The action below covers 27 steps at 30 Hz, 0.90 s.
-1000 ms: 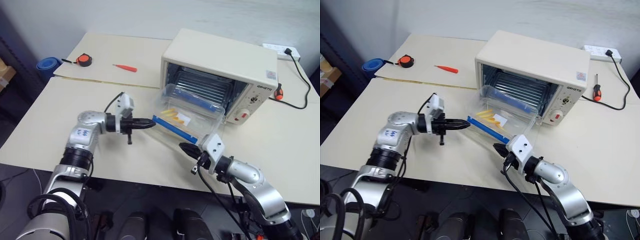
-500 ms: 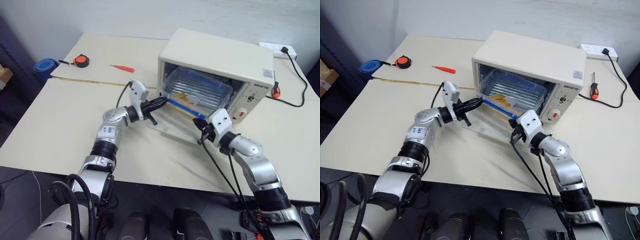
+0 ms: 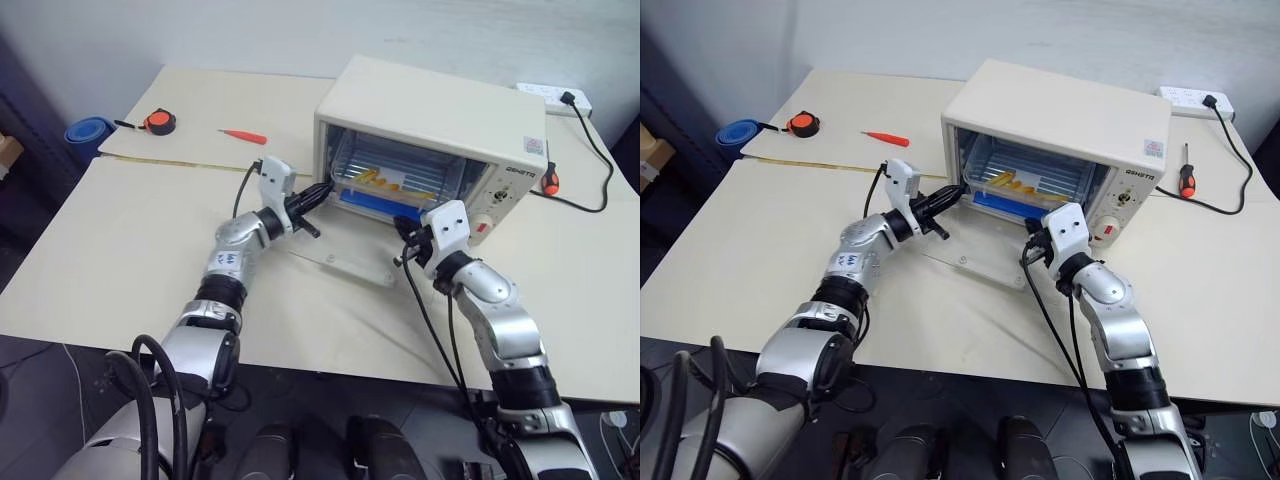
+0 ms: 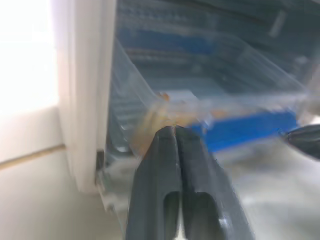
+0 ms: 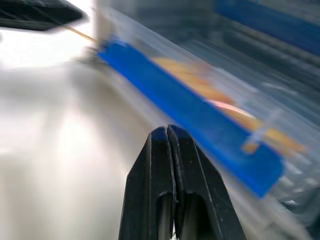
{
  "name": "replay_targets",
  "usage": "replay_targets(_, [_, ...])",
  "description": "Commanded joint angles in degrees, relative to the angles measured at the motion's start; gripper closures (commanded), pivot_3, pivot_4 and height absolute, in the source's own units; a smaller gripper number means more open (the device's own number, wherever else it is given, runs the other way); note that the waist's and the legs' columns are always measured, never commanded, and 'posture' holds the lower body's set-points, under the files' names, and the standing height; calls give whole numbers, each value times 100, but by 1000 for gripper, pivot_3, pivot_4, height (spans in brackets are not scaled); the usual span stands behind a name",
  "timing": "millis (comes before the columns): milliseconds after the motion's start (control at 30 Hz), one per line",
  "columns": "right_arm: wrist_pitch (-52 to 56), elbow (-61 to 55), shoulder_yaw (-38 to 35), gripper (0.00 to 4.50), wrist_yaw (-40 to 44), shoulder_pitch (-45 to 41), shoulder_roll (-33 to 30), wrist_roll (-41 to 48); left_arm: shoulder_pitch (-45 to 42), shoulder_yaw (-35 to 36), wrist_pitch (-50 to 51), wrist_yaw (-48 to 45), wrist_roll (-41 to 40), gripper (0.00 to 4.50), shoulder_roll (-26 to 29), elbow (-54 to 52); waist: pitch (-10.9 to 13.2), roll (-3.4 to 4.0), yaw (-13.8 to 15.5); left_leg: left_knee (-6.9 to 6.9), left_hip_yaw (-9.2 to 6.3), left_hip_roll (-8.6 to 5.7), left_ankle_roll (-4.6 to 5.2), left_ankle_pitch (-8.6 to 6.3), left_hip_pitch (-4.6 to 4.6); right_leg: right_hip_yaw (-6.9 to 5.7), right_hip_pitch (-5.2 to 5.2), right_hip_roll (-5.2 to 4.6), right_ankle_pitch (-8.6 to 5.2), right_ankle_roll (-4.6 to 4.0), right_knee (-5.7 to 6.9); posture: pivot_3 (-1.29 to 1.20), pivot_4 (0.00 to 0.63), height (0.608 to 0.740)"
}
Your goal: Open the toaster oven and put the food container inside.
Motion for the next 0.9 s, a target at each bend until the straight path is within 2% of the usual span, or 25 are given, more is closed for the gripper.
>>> replay_targets(33, [213,-1017,-877,4500,431,728,-648,431,481,294,153,-1470,-594,3101,820,-1009,0,1,-38,-2,-1,0,0,0,-1,0,0,0,0,0,-1,0,150,740])
replay_targets(133, [205,-1141,-1553,4500,756,1509,-1085,687,1076,311,-20,-2652,-846,2186,1520,-1666,0,1,-52,-2,-6,4,-3,-2,1,0,5,-1,0,0,-9,0,150,740])
replay_targets(233, [-217,-825,-1844,4500,1240,2085,-1378,678,1532,234,539,-3424,-1128,1288,2019,-2303,0,2,-35,-2,-9,6,-3,-3,21,0,32,-4,0,-1,-25,0,150,740])
replay_targets(367, [-1372,460,-1326,4500,1796,2337,-1775,-81,1855,67,1040,-4026,-1236,34,2477,-2876,0,3,-43,-4,-11,7,8,-8,44,4,62,-8,0,0,-54,0,150,740])
replay_targets(533, [-2050,1049,-896,4500,2098,1786,-1208,149,2008,141,1255,-3955,-1412,34,2473,-3168,2,10,-113,-9,-6,20,7,-9,54,7,65,-2,-1,-1,-55,0,150,740])
replay_targets(700, [-2506,969,-713,4500,2177,1308,-383,623,2227,304,1421,-3422,-1578,34,2210,-3509,6,21,-111,-14,-3,23,-3,-6,40,6,37,1,-1,-2,-39,0,150,740])
replay_targets(767, [-2558,727,-784,4500,2105,1120,-23,996,2368,395,1300,-3216,-1586,34,2094,-3676,6,21,-116,-14,-2,23,-4,-6,39,7,35,2,-1,-2,-39,0,150,740])
replay_targets(900, [-2443,462,-1151,4500,1838,752,247,1531,2352,737,1115,-2698,-1588,34,2022,-3644,8,24,-68,-8,-3,23,-5,-6,36,6,34,2,-1,-2,-40,0,150,740])
